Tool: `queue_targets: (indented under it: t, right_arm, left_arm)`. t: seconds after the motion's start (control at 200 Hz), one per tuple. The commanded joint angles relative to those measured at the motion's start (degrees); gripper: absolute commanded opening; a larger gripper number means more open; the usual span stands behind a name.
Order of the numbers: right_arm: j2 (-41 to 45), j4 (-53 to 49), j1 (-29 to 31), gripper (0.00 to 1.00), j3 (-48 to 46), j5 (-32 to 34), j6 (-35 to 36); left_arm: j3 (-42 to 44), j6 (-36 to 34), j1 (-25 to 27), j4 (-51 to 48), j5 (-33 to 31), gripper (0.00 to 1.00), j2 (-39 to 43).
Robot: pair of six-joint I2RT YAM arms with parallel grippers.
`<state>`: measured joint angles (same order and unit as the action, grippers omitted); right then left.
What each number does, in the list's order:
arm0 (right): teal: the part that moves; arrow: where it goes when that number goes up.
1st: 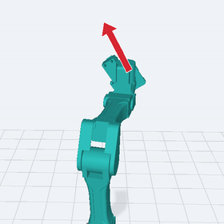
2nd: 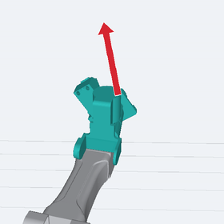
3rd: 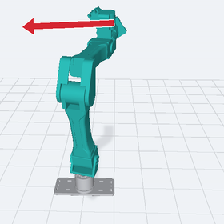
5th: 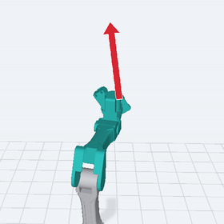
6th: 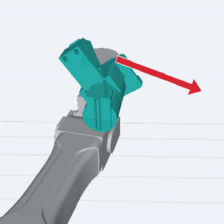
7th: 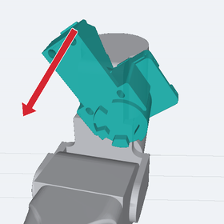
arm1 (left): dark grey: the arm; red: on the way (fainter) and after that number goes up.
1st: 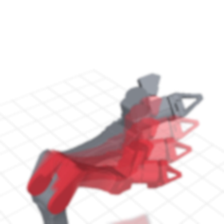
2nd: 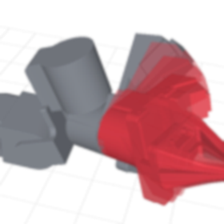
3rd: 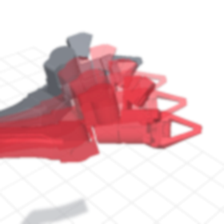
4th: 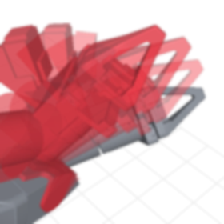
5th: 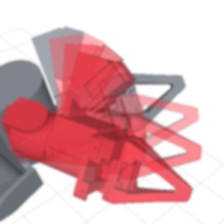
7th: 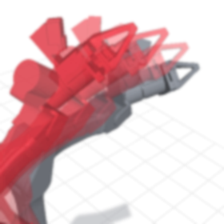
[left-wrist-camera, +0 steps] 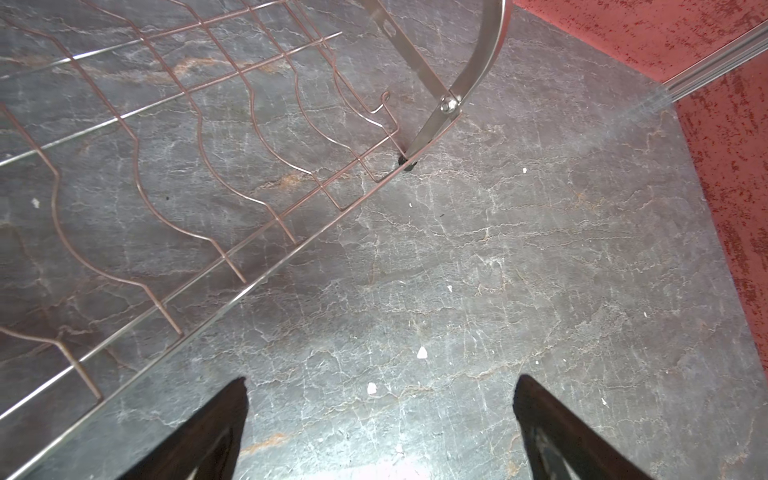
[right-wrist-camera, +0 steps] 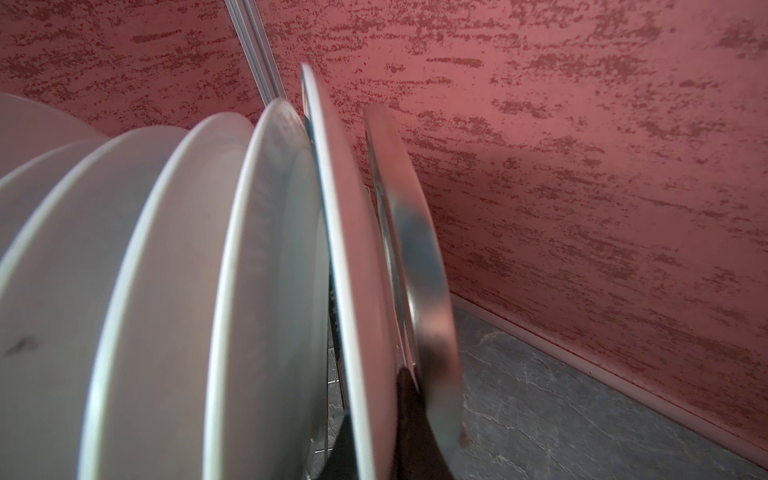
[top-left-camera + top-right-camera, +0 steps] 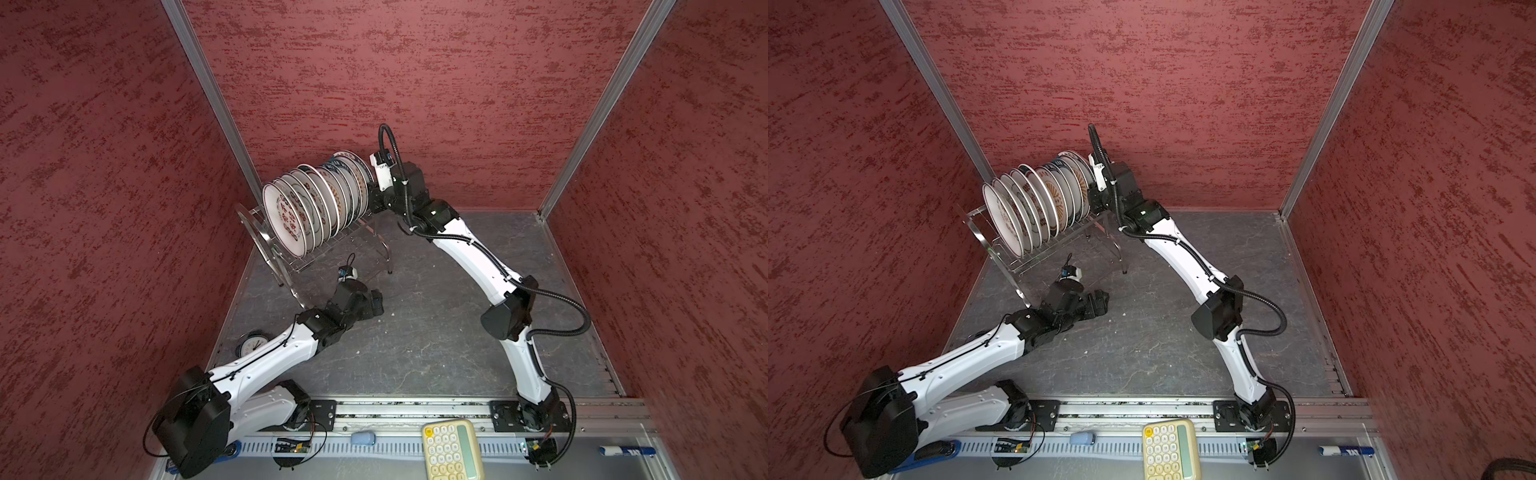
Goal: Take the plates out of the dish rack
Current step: 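Close right gripper on the outermost plate's rim while left gripper nears rack, then lift the green-rimmed plate up out of the rack with the right gripper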
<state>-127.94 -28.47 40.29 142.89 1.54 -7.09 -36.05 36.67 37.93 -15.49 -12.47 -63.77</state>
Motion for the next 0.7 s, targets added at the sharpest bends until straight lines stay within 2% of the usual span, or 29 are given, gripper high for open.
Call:
queue_targets:
  t: [0.0,0.466,0.696]
  right_arm:
    - [4.53,5.75,0.13,0.0,1.32,-2.3,-3.15]
    - [8.82,6.98,0.31,0.0,-2.44,2.24,-0.61]
    - [7.62,5.0,0.38,0.0,-2.26,10.01,0.39]
  left_arm:
    - [0.23,0.25,0.22,-0.6,-1.57,1.0,-0.28]
    - [0.24,0.69,0.82,-1.09,-2.65,1.0,-0.85]
    - [0.0,0.94,1.32,-1.15,-2.92,1.0,-1.18]
